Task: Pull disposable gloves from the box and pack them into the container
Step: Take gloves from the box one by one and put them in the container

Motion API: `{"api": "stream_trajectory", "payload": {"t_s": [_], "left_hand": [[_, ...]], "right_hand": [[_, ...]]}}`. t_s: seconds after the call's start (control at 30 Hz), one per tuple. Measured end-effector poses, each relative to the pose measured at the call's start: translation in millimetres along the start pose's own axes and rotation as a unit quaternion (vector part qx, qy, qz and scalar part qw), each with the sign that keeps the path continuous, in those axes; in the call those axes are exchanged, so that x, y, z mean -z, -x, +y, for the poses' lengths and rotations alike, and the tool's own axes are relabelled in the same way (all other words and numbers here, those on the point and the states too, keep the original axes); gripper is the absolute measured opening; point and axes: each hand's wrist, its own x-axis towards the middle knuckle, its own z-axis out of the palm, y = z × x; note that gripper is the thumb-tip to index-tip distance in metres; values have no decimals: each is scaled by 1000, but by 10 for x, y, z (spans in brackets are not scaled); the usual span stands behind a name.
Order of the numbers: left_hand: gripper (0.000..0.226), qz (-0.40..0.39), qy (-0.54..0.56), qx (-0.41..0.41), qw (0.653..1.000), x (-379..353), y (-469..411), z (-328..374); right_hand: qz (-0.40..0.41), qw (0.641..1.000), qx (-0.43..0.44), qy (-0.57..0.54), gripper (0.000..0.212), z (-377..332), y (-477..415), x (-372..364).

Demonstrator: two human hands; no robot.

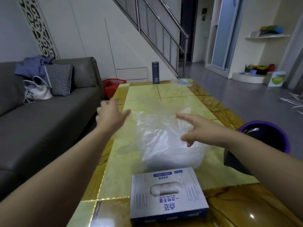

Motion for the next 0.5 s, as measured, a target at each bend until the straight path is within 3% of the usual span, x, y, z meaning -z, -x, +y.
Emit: {"api": "stream_trajectory", "payload": {"t_s": [0.07, 0.1, 0.17, 0.2, 0.27, 0.5], "left_hand": [[55, 75, -19, -117, 990, 28, 59, 114], [52, 47, -43, -227, 972, 7, 138, 199], [51, -104, -108, -379, 913, -157, 349, 350], [53, -180, -156, -389, 890, -281, 419, 378], [58, -257, -234, -351, 869, -517, 425, 342], [56, -367, -306, -265, 838, -845, 220, 334]], "right_hand": [[5, 999, -41, 12, 83, 107, -125, -1], [0, 998, -58, 14, 83, 147, -181, -8], [-17, 996, -89, 16, 83, 201, -294, -28], [-27, 994, -103, 25, 84, 208, -334, -33], [-52, 989, -125, 61, 83, 209, -410, -50], [-163, 930, -178, 279, 50, 198, -687, -117]]}}
